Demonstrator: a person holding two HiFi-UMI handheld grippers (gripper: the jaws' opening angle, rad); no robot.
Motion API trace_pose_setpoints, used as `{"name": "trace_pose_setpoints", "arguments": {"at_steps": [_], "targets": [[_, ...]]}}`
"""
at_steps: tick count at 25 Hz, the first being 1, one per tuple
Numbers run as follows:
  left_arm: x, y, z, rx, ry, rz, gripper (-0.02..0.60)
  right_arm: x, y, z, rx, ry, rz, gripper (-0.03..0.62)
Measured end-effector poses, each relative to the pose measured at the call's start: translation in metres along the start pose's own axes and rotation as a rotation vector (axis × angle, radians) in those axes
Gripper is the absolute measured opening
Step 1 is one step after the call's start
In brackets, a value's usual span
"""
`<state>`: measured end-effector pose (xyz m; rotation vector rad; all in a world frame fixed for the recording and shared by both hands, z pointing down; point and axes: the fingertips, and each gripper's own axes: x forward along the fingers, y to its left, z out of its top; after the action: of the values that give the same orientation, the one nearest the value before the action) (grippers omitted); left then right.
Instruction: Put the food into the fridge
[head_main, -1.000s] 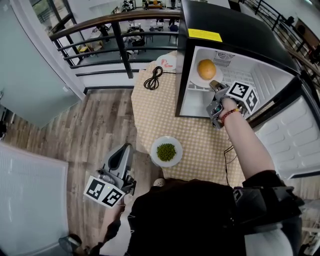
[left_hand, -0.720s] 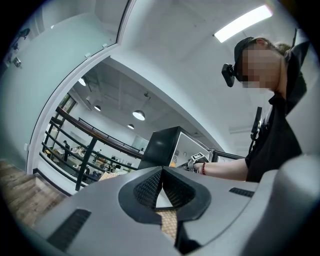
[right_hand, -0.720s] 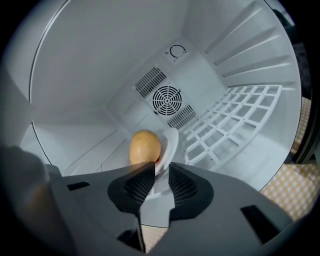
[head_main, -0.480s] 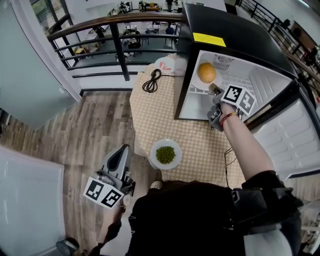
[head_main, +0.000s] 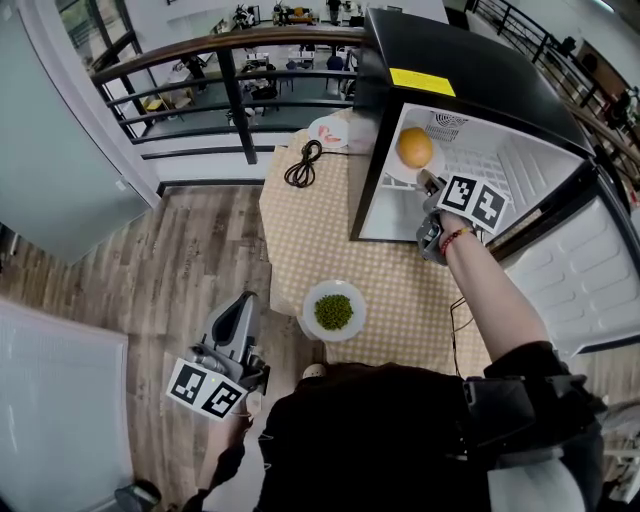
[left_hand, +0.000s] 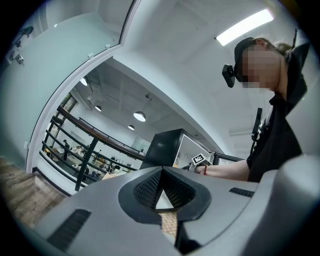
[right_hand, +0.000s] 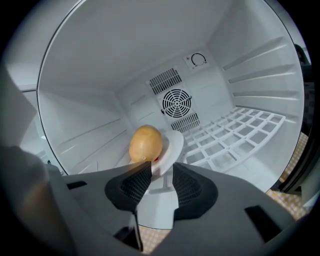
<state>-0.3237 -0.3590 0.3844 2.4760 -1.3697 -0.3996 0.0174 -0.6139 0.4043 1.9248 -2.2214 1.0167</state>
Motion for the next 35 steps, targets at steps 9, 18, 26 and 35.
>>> {"name": "trace_pose_setpoints", "arguments": {"at_steps": [9, 18, 26, 35], "targets": [[-0.005, 0.004, 0.000, -0.006, -0.004, 0.006, 0.014, -0.005, 0.004, 0.001, -0.160, -0.037, -0.089, 0.161], [-0.008, 0.009, 0.001, -0.023, -0.015, 0.008, 0.014, -0.006, 0.007, 0.000, -0.227, -0.038, -0.137, 0.210], [-0.013, 0.010, 0.003, -0.020, -0.012, 0.011, 0.014, -0.008, 0.007, 0.001, -0.242, -0.044, -0.141, 0.210], [-0.026, 0.008, 0.015, 0.003, 0.008, 0.004, 0.014, -0.019, 0.001, 0.009, -0.250, -0.104, -0.155, 0.197]]}}
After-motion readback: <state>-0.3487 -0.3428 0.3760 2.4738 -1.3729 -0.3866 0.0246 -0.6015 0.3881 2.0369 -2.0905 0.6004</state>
